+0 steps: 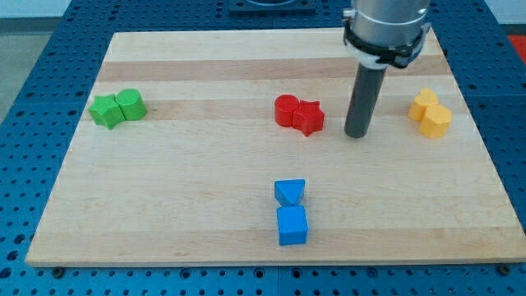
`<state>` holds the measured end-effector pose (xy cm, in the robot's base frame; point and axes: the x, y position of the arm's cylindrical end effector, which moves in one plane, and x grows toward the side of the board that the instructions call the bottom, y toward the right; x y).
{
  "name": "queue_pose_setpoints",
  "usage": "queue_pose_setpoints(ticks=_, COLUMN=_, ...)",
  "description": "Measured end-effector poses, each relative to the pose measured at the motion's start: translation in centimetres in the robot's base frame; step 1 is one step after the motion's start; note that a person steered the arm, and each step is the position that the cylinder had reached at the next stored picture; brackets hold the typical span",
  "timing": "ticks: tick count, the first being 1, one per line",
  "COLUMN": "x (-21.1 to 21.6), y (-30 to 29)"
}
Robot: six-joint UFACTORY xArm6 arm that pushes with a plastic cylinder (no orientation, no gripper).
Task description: Push the red star to the top center of the board
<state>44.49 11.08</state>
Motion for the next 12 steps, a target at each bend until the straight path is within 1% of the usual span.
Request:
queue_pose_setpoints(ticks=1, x=1.4, y=-1.4)
queue_pose_setpoints(ticks=2, x=1.0, y=-3.3)
queue_pose_setpoints(ticks=4, x=-1.1, y=-6.4)
queue_pose_setpoints(ticks=6, x=-4.1, y=-7.9)
queue_pose_setpoints(ticks=9, x=-10.3, y=-7.7)
queue_pose_setpoints(ticks=12, x=-13.6, y=-10.3)
